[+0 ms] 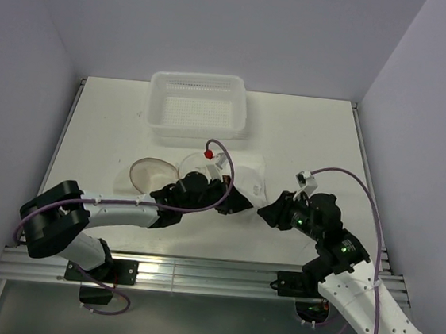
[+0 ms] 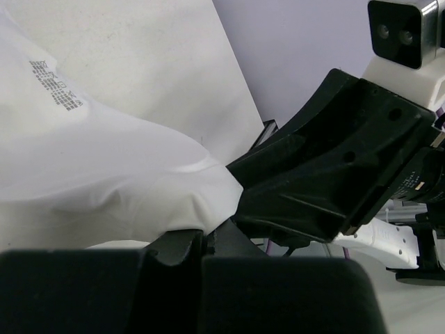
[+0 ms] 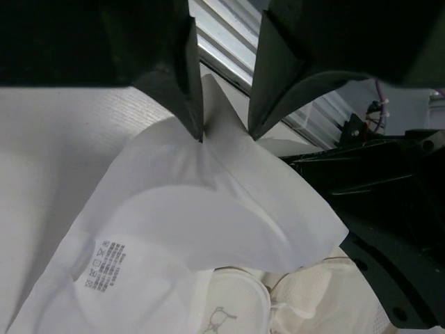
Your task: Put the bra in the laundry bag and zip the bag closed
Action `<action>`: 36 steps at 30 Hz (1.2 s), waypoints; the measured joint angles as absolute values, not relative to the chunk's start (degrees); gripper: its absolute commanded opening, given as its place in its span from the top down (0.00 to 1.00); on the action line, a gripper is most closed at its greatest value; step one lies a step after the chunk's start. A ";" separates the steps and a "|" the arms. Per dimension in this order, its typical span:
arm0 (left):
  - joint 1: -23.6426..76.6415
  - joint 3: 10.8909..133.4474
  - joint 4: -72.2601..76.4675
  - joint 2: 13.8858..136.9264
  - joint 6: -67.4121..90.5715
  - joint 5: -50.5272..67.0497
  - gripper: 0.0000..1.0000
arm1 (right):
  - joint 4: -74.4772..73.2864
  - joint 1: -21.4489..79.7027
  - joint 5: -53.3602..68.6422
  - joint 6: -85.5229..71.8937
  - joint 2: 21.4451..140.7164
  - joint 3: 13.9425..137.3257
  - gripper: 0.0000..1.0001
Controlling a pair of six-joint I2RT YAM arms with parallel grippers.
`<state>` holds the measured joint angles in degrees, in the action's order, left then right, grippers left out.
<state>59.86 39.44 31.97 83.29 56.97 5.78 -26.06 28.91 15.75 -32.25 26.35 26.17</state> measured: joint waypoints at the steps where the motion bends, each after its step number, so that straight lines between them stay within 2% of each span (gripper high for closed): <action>1: 59.81 39.33 31.99 83.29 57.06 5.87 1.00 | -25.69 29.17 15.33 -32.51 26.37 25.93 0.74; 3: 59.75 39.07 32.10 83.26 57.34 6.22 0.98 | -25.19 29.54 14.48 -32.88 26.44 25.56 0.92; 4: 59.68 38.89 32.12 83.22 57.60 6.31 0.94 | -24.88 29.67 14.00 -33.17 26.46 25.36 1.00; 5: 59.66 38.76 32.05 83.18 57.71 6.42 0.86 | -24.86 29.85 13.56 -33.39 26.46 25.32 1.00; 6: 59.61 38.70 31.97 83.11 57.78 6.44 0.66 | -24.93 30.02 13.06 -33.56 26.44 25.32 1.00; 7: 59.53 38.65 31.75 83.00 57.21 6.39 0.57 | -25.17 30.13 12.49 -33.63 26.35 25.34 1.00; 8: 59.40 38.63 31.38 82.74 56.95 6.24 0.38 | -25.85 30.20 11.70 -33.65 26.17 25.39 1.00; 10: 58.96 38.63 30.37 81.93 56.12 6.02 0.27 | -28.25 30.24 10.59 -33.85 25.39 25.96 1.00; 12: 58.17 38.63 27.44 80.05 54.22 4.78 0.23 | -31.68 30.26 9.82 -34.35 24.36 27.33 1.00; 16: 54.83 38.63 22.61 74.46 50.35 2.87 0.27 | -39.51 30.50 8.78 -34.87 22.15 32.88 1.00; 19: 52.88 39.31 21.26 72.38 48.58 1.54 0.36 | -43.83 30.52 8.84 -35.14 21.30 35.86 1.00; 22: 52.21 41.04 21.98 75.48 47.22 0.38 0.54 | -48.86 30.52 9.08 -35.35 21.15 38.00 1.00; 23: 52.10 41.60 22.35 77.36 47.22 0.12 0.66 | -50.30 30.55 9.06 -35.53 21.06 38.81 1.00; 24: 51.94 41.93 22.92 79.68 47.42 0.10 0.69 | -51.75 30.57 8.84 -35.59 20.95 39.77 1.00; 28: 51.46 39.46 25.56 86.28 48.05 0.08 0.69 | -52.62 30.61 8.19 -36.07 21.12 40.95 1.00; 36: 51.40 35.51 25.45 82.67 48.82 -1.61 0.69 | -43.20 30.50 3.99 -36.27 32.86 38.61 1.00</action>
<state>51.40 35.51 25.45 82.67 48.82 -1.61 -43.20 30.50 3.99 -36.27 32.86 38.61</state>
